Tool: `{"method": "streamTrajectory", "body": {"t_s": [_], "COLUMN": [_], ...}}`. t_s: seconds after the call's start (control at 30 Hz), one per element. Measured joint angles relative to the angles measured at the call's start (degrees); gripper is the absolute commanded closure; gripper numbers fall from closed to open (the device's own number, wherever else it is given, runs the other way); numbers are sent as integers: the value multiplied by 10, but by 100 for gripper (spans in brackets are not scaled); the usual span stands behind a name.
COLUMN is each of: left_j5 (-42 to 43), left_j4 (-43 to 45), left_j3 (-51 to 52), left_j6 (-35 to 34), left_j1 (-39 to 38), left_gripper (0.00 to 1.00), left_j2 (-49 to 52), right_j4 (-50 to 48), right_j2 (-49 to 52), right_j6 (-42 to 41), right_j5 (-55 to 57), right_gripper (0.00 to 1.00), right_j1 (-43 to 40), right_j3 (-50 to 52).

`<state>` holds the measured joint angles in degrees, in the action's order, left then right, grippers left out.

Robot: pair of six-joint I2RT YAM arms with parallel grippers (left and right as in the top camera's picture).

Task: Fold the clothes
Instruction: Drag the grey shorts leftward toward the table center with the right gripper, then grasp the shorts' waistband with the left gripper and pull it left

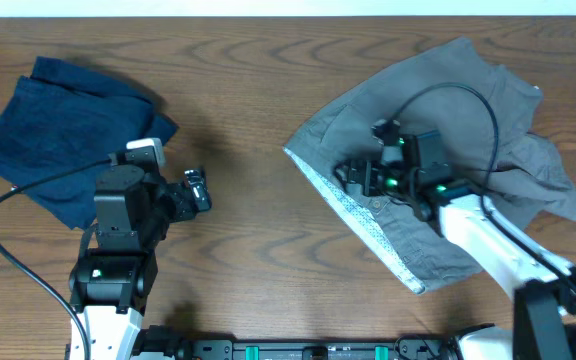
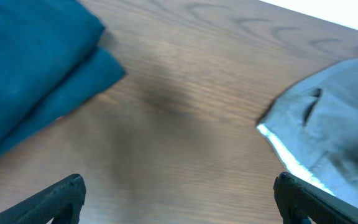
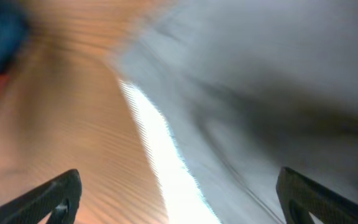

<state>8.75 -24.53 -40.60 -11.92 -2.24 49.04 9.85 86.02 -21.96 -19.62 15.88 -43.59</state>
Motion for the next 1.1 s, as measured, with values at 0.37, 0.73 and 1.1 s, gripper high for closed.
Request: {"method": "streamTrajectory", "body": {"t_s": [0.37, 0.73, 1.1], "left_j5": [73, 110, 117], "left_j4": [73, 321, 545], "left_j3": [0, -3, -5], "left_j6": [-75, -169, -250], "left_j1": [-50, -186, -238], "left_gripper": [2, 2, 5], "left_j2": [107, 386, 551], "right_j4": [250, 330, 343], "right_j2": [-208, -233, -233], "right_j6": [17, 22, 23], "right_j5": [208, 233, 233], "right_gripper": [1, 1, 1], "right_j1": [-148, -199, -199], "right_j3": [2, 2, 2]}}
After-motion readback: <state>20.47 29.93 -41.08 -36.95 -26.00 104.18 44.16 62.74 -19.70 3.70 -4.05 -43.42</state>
